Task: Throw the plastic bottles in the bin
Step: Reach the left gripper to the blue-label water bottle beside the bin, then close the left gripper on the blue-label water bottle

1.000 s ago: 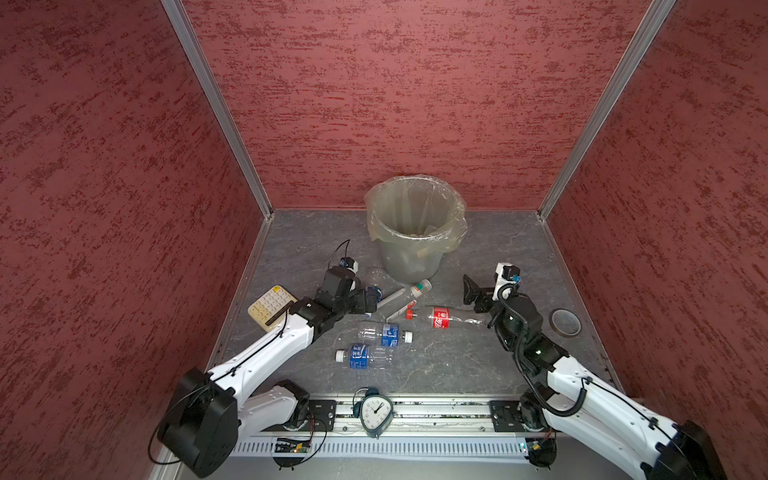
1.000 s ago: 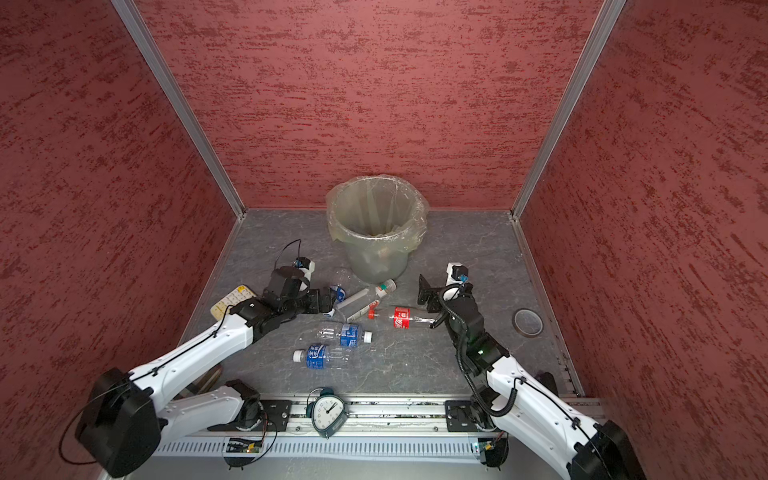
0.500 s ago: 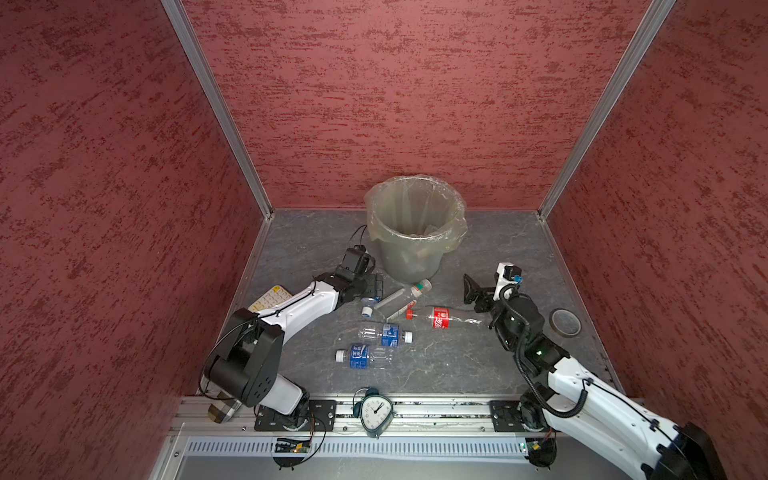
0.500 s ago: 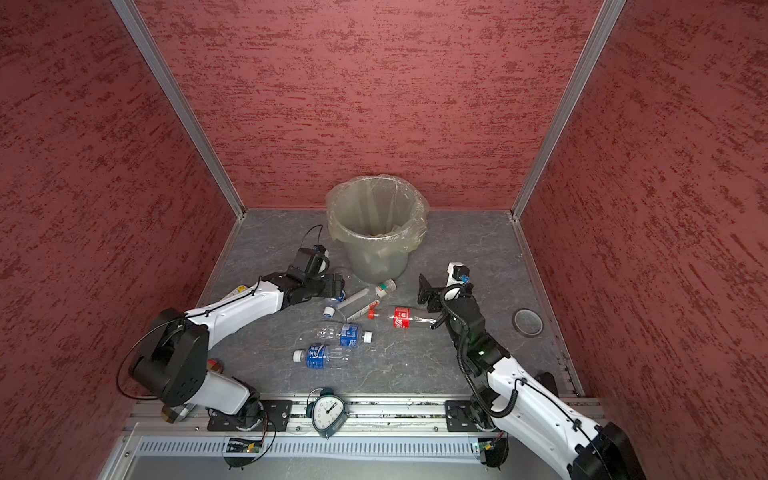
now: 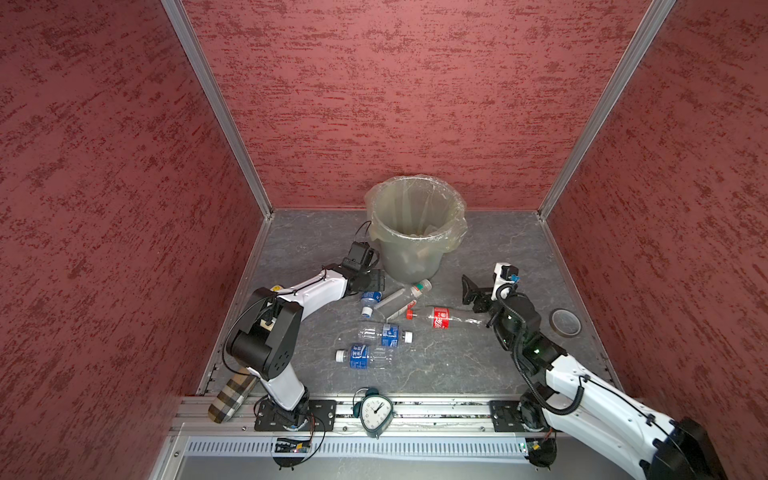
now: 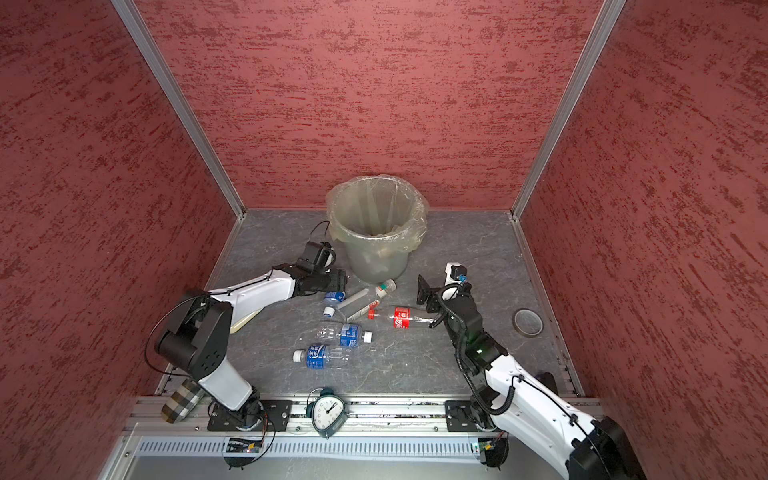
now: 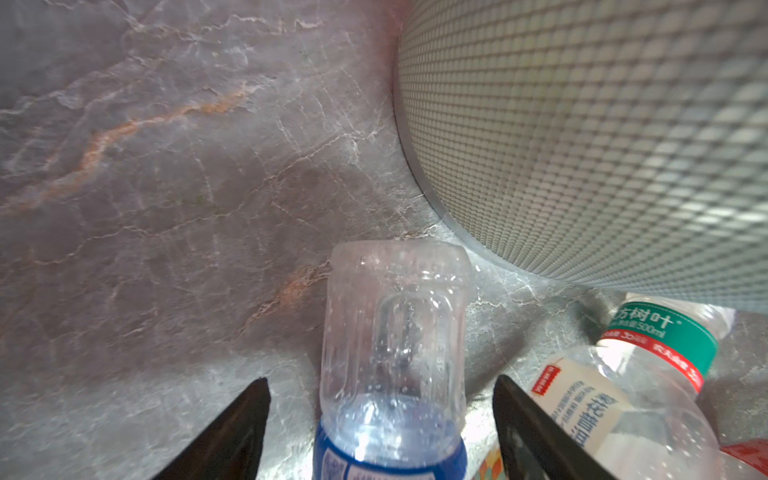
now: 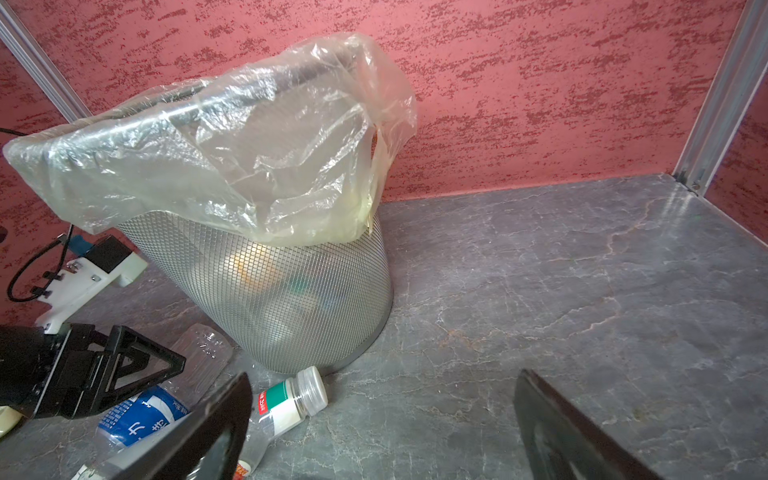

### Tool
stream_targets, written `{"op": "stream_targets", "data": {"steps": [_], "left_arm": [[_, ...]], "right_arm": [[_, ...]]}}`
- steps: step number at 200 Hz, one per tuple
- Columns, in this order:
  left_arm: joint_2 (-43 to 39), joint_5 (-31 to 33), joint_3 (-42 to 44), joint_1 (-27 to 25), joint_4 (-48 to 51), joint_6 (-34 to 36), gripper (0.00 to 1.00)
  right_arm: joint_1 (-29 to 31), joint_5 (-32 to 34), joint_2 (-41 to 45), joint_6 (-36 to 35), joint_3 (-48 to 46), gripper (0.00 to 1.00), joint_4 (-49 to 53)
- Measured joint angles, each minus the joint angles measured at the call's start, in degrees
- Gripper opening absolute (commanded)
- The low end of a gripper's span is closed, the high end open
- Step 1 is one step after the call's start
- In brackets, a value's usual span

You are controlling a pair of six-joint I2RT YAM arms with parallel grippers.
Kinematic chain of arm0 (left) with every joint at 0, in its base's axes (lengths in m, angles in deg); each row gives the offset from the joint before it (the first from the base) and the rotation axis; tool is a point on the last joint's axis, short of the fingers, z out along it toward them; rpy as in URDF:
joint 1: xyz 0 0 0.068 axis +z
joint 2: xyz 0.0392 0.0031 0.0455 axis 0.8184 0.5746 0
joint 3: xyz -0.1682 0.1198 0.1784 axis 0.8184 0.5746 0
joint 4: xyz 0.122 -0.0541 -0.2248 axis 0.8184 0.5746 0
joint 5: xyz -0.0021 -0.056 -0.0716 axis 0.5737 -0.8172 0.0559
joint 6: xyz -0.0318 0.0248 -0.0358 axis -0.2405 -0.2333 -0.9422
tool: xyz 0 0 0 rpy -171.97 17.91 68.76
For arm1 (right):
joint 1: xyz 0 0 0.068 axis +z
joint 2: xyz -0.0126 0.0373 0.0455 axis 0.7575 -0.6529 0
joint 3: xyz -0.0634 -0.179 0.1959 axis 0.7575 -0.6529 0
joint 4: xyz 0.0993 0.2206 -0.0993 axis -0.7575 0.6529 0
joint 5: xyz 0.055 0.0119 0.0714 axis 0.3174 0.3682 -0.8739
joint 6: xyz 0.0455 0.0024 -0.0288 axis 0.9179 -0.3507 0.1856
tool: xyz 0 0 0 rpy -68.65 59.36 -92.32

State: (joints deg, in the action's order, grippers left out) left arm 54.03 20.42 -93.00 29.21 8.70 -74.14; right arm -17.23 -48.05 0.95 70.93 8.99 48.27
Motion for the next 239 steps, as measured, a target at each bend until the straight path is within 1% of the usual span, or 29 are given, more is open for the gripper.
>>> {"op": "stream_targets", "data": {"steps": [36, 92, 144, 189, 211, 229, 239], "left_arm": [[0.90, -0.59, -0.02, 0.04, 0.33, -0.07, 0.80], [1.86, -0.83, -0.02, 0.33, 0.87, -0.44, 0.79], [2.01, -0.81, -0.02, 0.96, 1.25, -0.63, 0.73], [3.37, -0.83, -0.02, 0.98, 2.12, -0.66, 0.72], [3.72, -0.81, -0.02, 1.01, 2.64, -0.72, 0.67], [3.65, -0.81, -0.02, 1.03, 2.69, -0.76, 0.59], [3.34, -0.81, 0.00, 1.07, 2.64, -1.14, 0.56]], "right_arm": [[0.00, 0.00, 0.00, 0.00, 0.00, 0.99, -0.02], [0.00, 0.00, -0.20, 0.00, 0.00, 0.98, -0.02], [0.00, -0.02, -0.24, -0.02, 0.00, 0.99, -0.02], [-0.02, -0.07, -0.26, -0.02, 0.00, 0.98, -0.04], [-0.02, -0.09, -0.44, 0.00, 0.00, 0.99, -0.04], [-0.02, -0.20, -0.52, 0.00, 0.00, 0.99, -0.04], [-0.02, -0.24, -0.52, -0.02, 0.00, 0.99, -0.07]]}}
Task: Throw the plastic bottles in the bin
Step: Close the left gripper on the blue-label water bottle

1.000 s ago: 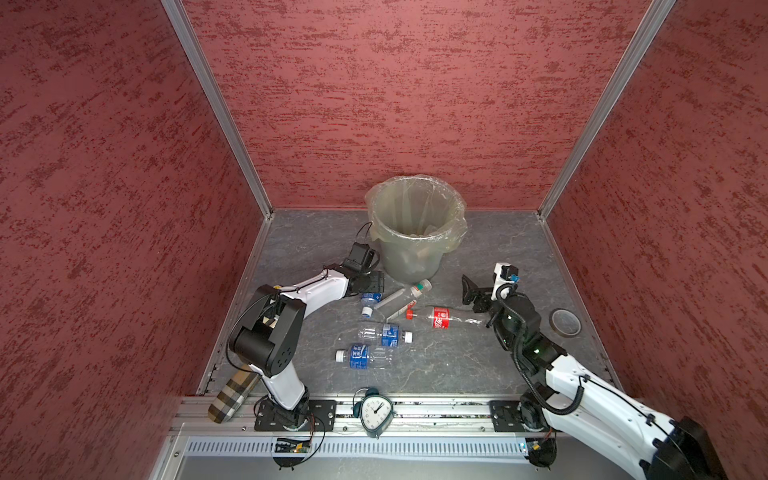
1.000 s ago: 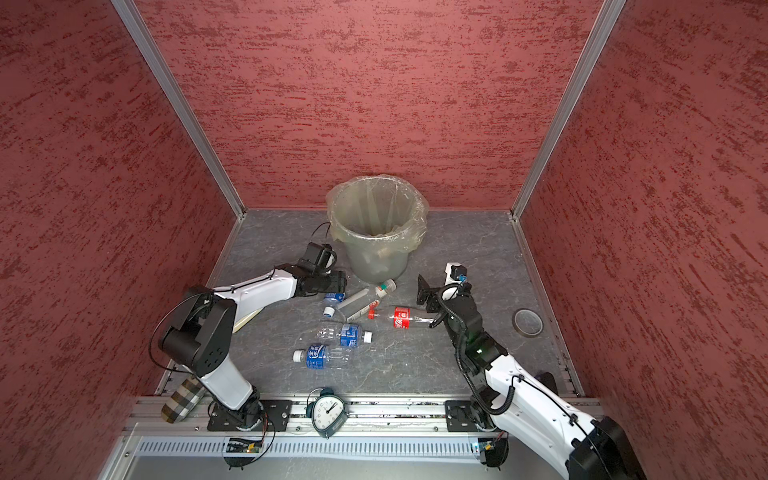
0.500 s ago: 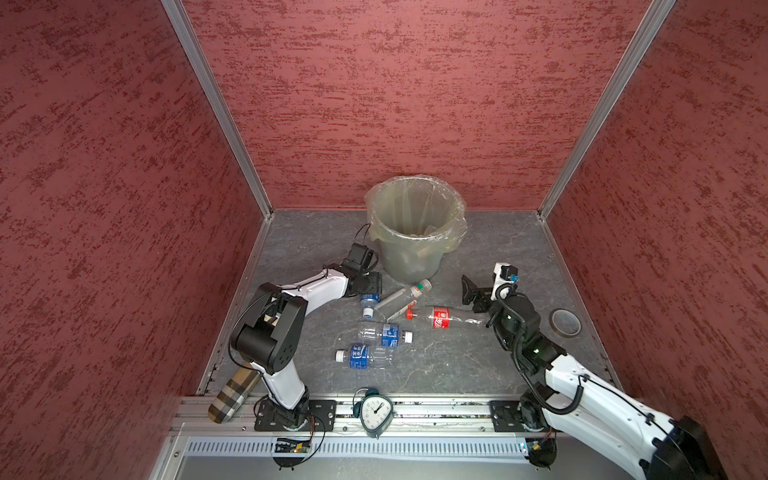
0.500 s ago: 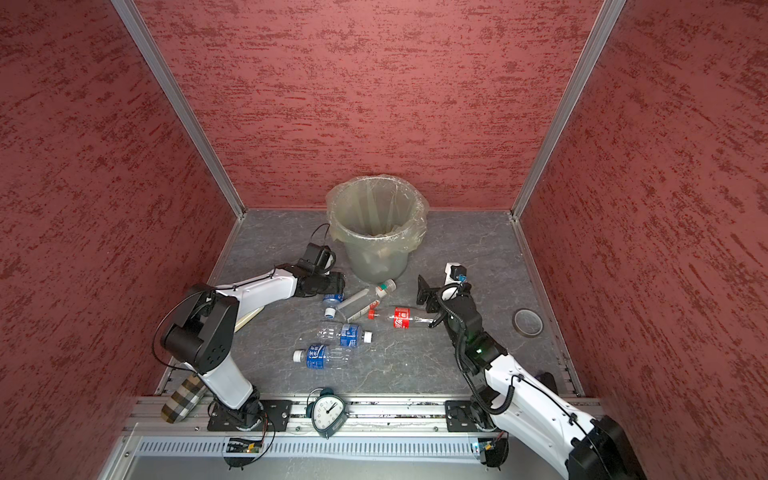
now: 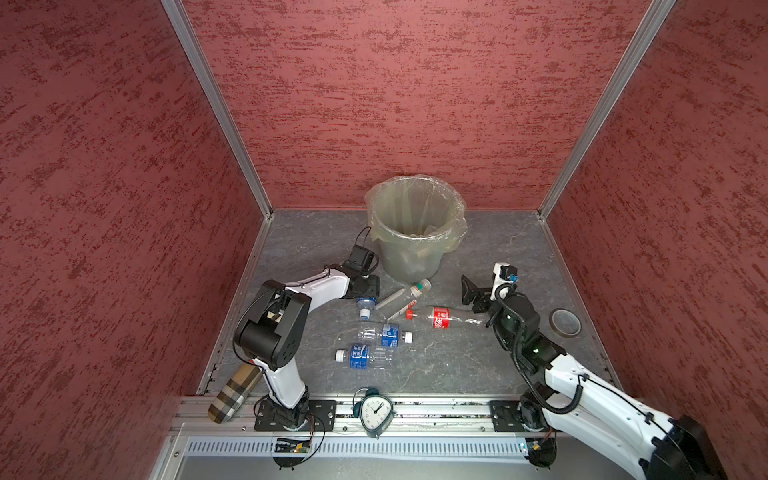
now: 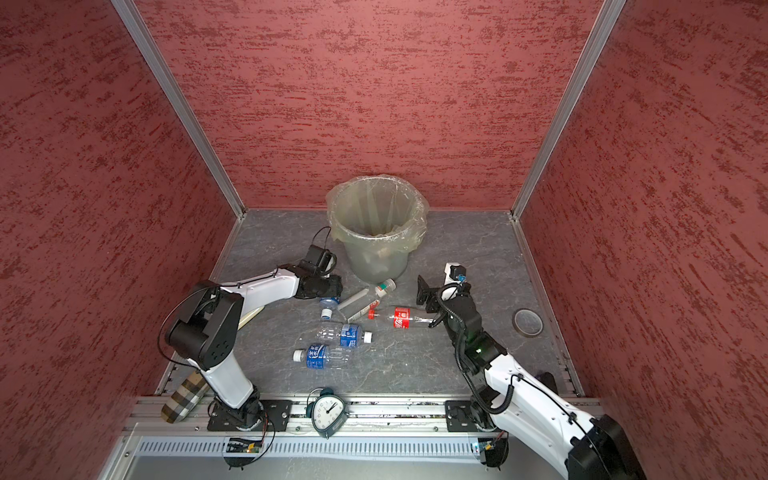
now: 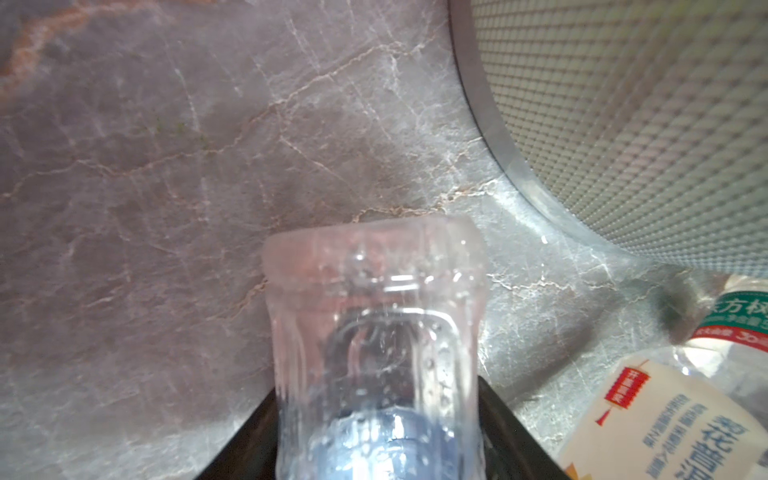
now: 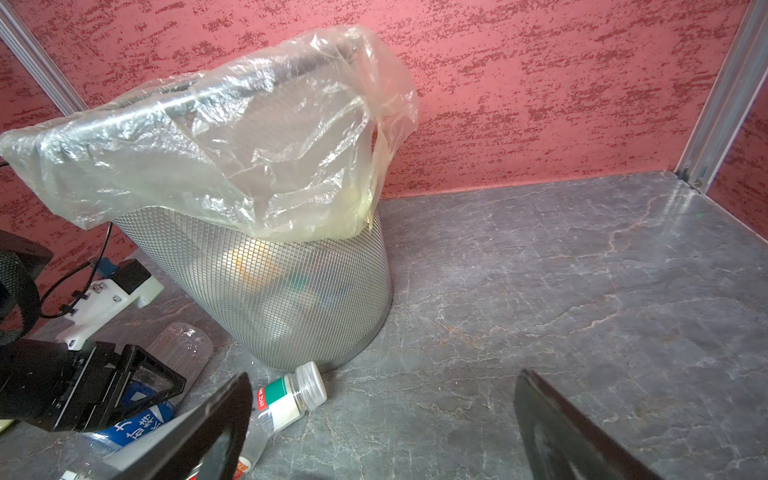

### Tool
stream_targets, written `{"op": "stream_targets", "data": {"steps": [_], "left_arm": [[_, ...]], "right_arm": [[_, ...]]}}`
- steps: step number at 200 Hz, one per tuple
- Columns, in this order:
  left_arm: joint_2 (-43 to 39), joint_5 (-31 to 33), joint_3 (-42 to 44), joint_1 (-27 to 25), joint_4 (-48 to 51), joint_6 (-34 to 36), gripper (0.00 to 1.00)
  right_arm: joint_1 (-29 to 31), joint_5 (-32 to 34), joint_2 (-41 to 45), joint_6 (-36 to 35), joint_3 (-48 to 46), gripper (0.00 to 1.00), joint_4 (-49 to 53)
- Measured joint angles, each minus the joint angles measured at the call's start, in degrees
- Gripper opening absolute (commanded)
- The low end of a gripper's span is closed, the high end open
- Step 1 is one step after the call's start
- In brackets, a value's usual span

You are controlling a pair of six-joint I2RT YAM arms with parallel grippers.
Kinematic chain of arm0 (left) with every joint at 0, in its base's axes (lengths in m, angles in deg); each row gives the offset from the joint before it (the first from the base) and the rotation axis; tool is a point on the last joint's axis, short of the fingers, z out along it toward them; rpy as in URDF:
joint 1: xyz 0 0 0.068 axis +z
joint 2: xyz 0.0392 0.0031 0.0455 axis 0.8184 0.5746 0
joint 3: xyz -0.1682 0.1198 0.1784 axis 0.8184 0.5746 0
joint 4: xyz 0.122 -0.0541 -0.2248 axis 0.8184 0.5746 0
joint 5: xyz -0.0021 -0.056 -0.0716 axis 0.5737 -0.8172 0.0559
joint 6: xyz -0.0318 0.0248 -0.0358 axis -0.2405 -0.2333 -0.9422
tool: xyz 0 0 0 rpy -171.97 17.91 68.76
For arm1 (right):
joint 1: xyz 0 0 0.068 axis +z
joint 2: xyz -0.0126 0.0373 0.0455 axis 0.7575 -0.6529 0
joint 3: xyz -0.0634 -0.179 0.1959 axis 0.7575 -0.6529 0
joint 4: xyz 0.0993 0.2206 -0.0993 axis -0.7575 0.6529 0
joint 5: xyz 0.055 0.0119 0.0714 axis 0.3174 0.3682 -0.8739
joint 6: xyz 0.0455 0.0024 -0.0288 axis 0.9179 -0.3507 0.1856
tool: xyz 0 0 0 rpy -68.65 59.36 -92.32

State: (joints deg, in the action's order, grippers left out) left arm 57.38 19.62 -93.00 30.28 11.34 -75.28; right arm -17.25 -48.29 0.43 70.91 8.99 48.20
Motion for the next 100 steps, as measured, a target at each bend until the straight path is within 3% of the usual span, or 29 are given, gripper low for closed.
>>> {"op": "stream_targets", "data": {"steps": [48, 100], "left_arm": [[-3.39, 0.46, 2.95, 0.72, -0.35, 0.00, 0.51], [-13.94, 2.78, 7.52, 1.36, -1.03, -0.17, 0.47]], "right_arm": [[0.00, -0.20, -0.11, 0.00, 0.00, 0.99, -0.04], [0.00, -0.26, -0.35, 0.02, 0.00, 0.99, -0.46]]}}
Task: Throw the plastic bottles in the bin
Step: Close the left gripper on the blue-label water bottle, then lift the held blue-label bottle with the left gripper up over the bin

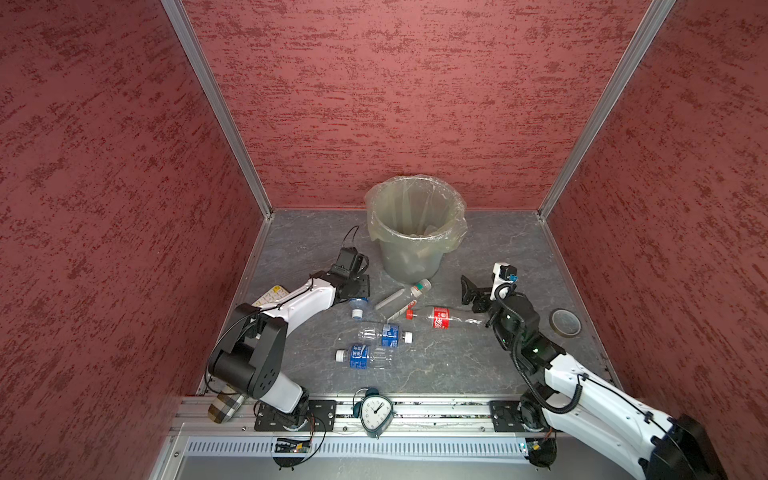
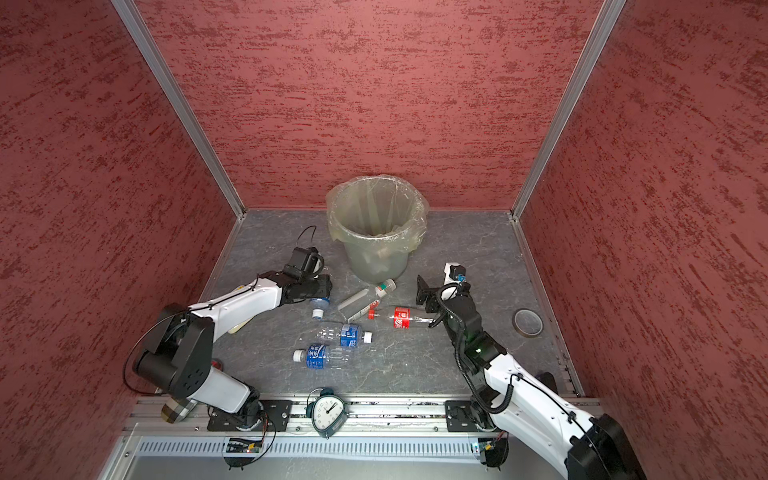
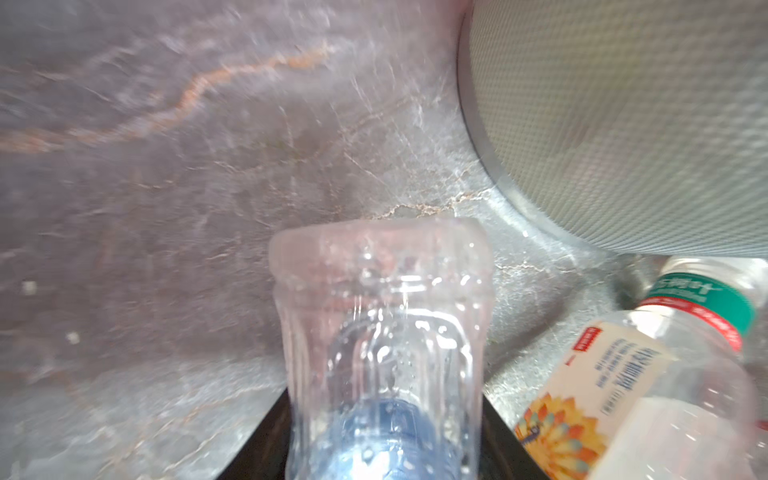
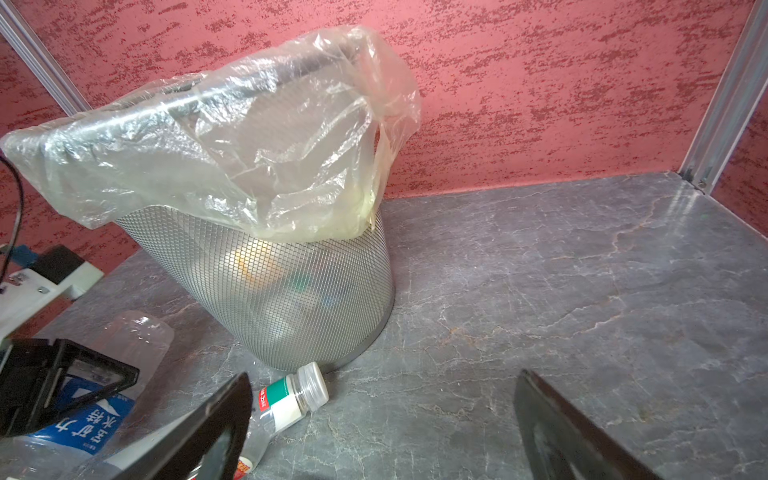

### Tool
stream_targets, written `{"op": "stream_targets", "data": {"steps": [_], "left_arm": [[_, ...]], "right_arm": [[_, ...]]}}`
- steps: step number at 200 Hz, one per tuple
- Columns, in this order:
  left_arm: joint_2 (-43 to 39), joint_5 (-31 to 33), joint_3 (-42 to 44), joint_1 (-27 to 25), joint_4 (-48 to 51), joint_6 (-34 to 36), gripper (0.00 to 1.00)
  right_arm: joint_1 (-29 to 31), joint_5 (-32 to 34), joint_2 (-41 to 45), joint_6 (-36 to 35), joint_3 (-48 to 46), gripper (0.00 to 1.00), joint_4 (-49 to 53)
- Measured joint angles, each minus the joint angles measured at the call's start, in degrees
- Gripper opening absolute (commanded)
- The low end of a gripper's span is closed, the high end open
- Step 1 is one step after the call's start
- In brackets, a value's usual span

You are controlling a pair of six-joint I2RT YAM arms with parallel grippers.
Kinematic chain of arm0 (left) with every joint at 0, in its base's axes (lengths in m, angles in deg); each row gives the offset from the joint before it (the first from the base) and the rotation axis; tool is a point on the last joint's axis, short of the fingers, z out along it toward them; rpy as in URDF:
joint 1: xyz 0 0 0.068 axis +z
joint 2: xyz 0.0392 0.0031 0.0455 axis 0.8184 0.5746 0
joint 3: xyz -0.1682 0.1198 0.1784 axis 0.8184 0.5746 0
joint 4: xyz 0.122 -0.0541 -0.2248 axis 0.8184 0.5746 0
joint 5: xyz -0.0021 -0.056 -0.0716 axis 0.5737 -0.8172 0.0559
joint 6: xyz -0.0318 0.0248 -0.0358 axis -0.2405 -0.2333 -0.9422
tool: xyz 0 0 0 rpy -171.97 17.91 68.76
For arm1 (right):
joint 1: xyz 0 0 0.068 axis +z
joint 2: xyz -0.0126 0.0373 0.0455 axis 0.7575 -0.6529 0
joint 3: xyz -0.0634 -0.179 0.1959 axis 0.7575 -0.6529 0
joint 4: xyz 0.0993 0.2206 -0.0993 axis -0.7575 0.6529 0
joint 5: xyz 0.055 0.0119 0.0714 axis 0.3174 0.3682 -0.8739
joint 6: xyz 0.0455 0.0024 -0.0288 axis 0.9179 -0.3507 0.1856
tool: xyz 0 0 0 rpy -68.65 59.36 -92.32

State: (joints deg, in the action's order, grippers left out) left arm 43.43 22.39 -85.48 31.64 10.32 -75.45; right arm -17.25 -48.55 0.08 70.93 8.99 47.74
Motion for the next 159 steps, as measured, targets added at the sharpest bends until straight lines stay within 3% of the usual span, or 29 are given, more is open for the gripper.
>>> {"op": "stream_targets", "data": {"steps": [98, 159], "left_arm": [[-28.22, 1.53, 12.66, -2.21, -4.72, -0.15, 0.47], [-41.31, 3.34, 17.20, -9.05, -4.48, -0.20, 0.47]], "right_arm": [[0.00, -1.03, -1.27, 0.00, 0.00, 0.99, -0.81], [0.00, -1.64, -1.70, 0.02, 0.00, 0.98, -1.53]]}}
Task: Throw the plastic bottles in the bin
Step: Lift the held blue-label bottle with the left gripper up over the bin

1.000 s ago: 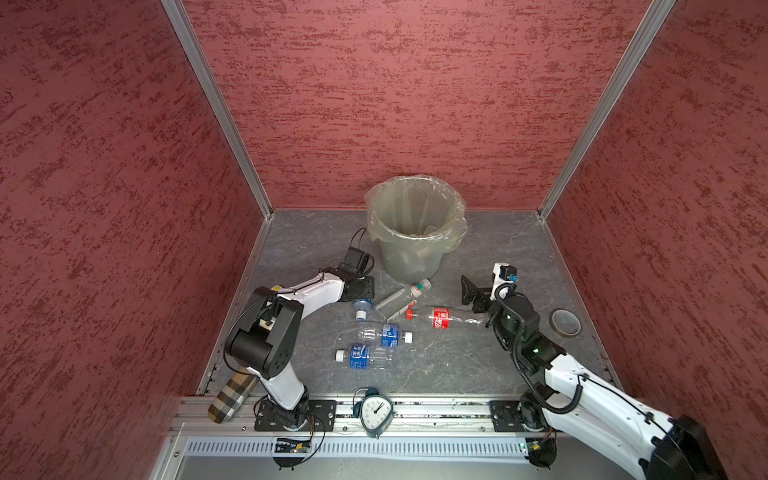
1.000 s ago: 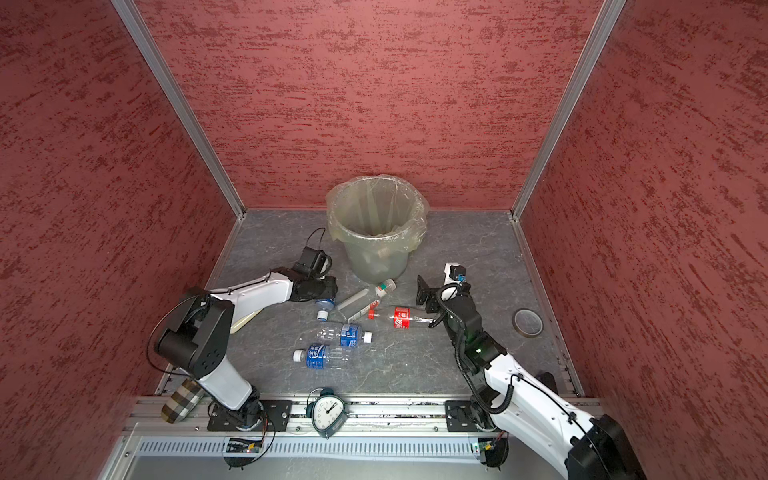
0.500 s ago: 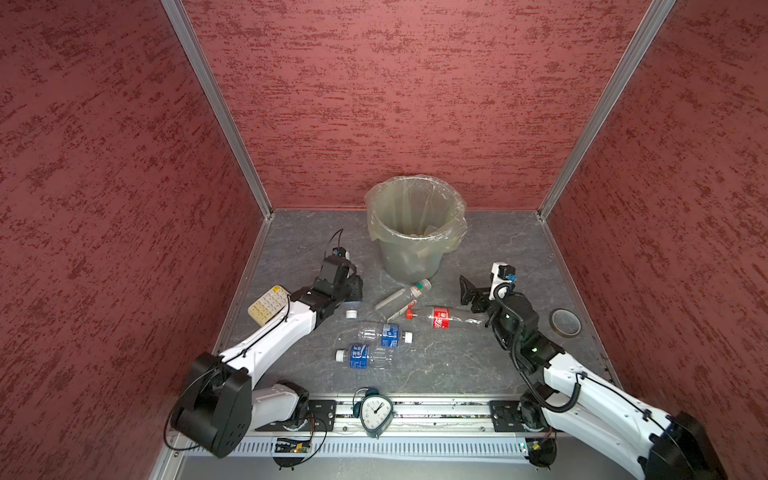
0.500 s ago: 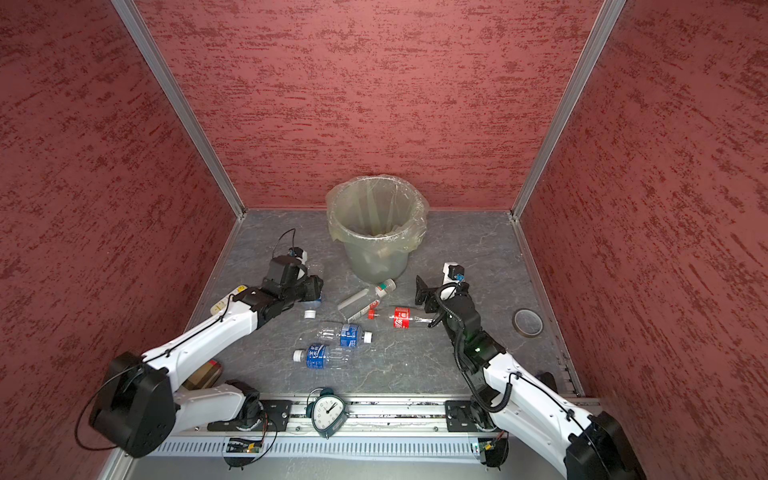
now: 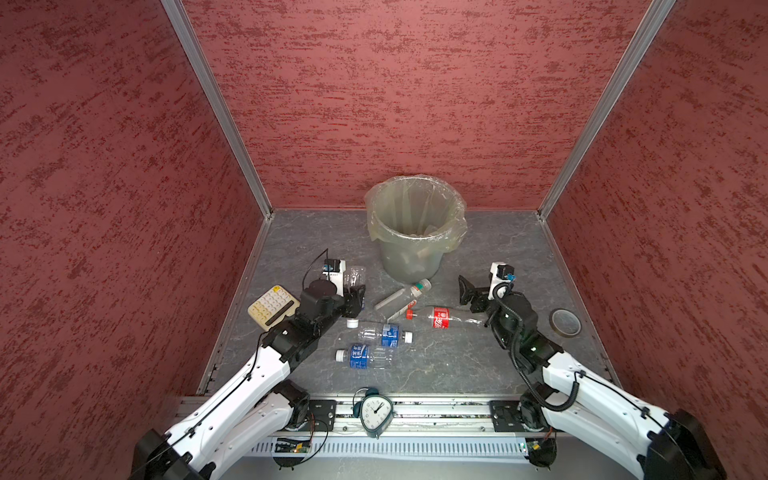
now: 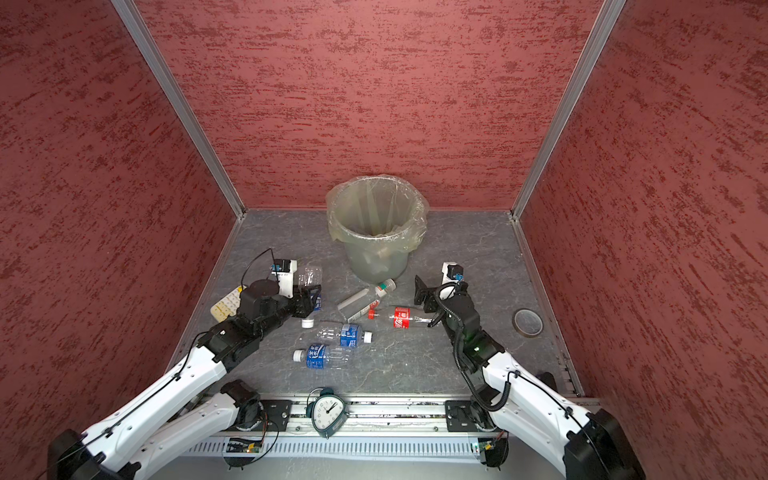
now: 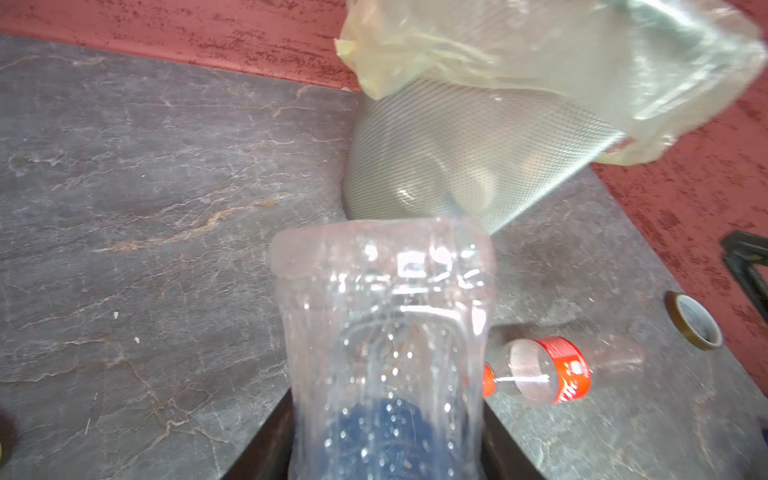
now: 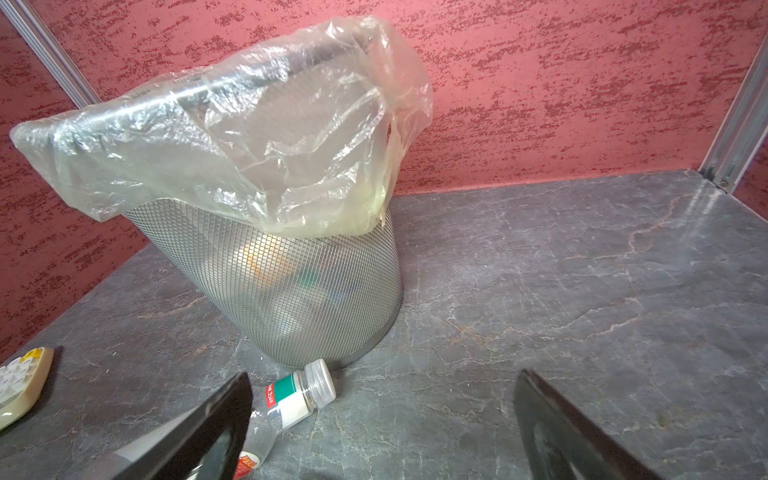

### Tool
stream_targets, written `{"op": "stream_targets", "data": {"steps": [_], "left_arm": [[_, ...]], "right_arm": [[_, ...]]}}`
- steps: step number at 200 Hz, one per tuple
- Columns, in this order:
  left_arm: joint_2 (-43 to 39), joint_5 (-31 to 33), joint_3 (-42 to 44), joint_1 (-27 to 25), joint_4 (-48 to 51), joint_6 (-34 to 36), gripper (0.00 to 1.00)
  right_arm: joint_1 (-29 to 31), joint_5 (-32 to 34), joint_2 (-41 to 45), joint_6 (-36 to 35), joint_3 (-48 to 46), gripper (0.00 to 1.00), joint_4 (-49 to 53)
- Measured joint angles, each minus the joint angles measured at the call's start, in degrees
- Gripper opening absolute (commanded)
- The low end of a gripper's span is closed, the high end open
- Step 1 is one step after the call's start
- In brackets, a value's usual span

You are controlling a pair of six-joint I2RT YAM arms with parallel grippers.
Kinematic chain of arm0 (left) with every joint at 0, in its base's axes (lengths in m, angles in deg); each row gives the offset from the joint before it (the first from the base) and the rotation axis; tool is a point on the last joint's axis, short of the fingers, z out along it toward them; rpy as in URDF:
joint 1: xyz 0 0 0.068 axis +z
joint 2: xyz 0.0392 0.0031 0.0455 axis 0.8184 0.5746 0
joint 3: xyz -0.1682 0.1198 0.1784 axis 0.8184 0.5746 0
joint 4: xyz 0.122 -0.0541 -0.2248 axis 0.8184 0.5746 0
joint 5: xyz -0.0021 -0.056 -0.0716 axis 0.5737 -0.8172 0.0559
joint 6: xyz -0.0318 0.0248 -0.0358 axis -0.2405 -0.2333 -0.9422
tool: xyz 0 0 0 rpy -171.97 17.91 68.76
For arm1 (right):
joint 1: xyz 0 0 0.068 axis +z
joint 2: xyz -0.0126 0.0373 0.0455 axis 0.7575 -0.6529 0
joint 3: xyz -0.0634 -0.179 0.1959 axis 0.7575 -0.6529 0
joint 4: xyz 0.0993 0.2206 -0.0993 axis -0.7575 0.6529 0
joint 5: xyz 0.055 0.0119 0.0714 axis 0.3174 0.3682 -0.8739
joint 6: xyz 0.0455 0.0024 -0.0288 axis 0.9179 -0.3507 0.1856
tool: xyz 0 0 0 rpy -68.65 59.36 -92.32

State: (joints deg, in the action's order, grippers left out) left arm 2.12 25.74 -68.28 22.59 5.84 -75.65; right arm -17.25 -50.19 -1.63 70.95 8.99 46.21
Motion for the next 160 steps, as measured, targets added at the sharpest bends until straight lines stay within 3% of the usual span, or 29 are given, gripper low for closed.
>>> {"op": "stream_targets", "data": {"steps": [90, 130, 160], "left_arm": [[-15.80, 1.66, 0.09, -4.59, 7.76, -1.09, 0.47], [-12.33, 1.64, -6.95, -4.63, 8.66, -0.52, 0.47], [-1.86, 1.38, -16.96, -4.63, 2.32, 1.40, 0.48]], "right_arm": [[0.00, -0.70, -1.09, 0.22, 0.00, 0.98, -0.44], [0.00, -0.70, -0.98, 0.20, 0.00, 0.98, -0.50], [0.00, -0.74, -0.33, 0.22, 0.00, 0.98, -0.50]]}}
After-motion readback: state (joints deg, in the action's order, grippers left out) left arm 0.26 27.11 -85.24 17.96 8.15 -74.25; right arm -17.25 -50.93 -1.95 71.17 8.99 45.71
